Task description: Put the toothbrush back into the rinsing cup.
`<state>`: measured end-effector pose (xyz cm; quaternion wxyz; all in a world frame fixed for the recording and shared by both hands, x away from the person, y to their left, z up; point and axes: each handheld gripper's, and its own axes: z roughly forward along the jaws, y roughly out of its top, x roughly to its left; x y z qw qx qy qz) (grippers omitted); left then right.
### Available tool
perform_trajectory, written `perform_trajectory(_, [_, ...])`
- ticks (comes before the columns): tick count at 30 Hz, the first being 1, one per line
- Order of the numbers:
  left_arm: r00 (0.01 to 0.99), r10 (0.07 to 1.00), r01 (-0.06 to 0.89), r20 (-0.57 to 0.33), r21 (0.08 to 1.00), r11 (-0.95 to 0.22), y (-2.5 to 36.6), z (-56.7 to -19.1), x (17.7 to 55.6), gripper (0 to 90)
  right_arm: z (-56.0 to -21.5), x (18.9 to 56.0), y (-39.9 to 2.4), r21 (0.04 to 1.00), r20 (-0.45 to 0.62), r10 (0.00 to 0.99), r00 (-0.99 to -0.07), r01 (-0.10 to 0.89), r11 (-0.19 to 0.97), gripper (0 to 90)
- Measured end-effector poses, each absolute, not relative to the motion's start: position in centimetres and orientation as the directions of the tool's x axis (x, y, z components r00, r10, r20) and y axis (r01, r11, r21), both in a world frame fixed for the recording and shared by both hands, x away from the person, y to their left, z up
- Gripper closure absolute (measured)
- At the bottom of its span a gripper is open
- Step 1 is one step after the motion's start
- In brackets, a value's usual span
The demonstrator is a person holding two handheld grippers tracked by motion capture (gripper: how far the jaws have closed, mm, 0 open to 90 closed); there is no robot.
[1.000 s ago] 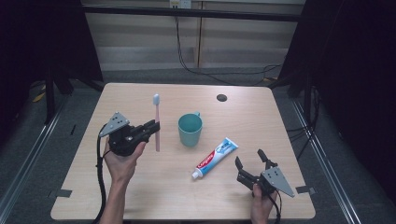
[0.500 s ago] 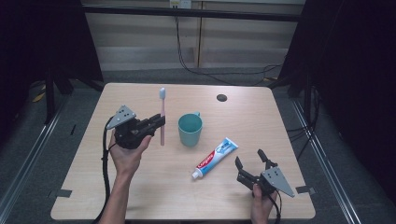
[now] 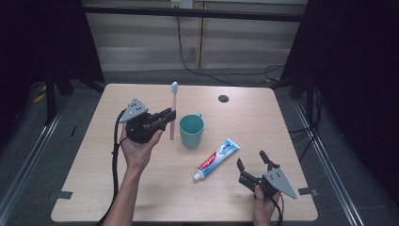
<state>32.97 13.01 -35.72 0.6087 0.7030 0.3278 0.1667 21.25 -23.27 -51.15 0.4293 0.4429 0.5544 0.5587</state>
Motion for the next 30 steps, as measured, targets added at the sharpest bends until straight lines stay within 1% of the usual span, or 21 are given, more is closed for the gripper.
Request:
perform_trajectory(5, [0.729,0.666,0.238,-0.158,0.971,-0.031,12.2,-36.0,33.2,79.1,-51.2,21.2,-23.3,1.000,0.016,0.971,-0.238,0.009,-0.015,13.2])
perform_trajectory(9, [0.723,0.666,0.252,-0.184,0.968,-0.006,11.8,-36.2,33.7,79.1,-51.2,21.2,-23.3,1.000,0.016,0.971,-0.239,0.009,-0.014,13.2])
perform_trajectory(13, [0.729,0.661,0.254,-0.177,0.967,-0.021,11.5,-36.3,34.5,79.1,-51.2,21.2,-23.3,1.000,0.014,0.970,-0.242,0.010,-0.012,13.3])
perform_trajectory(15, [0.734,0.652,0.267,-0.193,0.964,-0.016,11.1,-36.3,34.7,79.1,-51.2,21.2,-23.3,1.000,0.014,0.970,-0.243,0.010,-0.012,13.3])
perform_trajectory(17, [0.732,0.658,0.260,-0.177,0.965,-0.030,10.7,-36.2,35.0,79.0,-51.2,21.2,-23.3,1.000,0.015,0.969,-0.246,0.012,-0.013,13.4])
perform_trajectory(22, [0.739,0.649,0.264,-0.182,0.964,-0.030,9.8,-35.9,35.8,79.1,-51.2,21.2,-23.3,1.000,0.017,0.968,-0.250,0.011,-0.014,13.4])
perform_trajectory(25, [0.738,0.658,0.254,-0.149,0.965,-0.067,9.1,-35.8,36.2,79.0,-51.2,21.2,-23.3,1.000,0.018,0.968,-0.252,0.012,-0.015,13.4])
perform_trajectory(30, [0.736,0.656,0.268,-0.170,0.962,-0.051,8.8,-36.0,37.1,79.0,-51.2,21.2,-23.3,1.000,0.018,0.968,-0.251,0.010,-0.016,13.4])
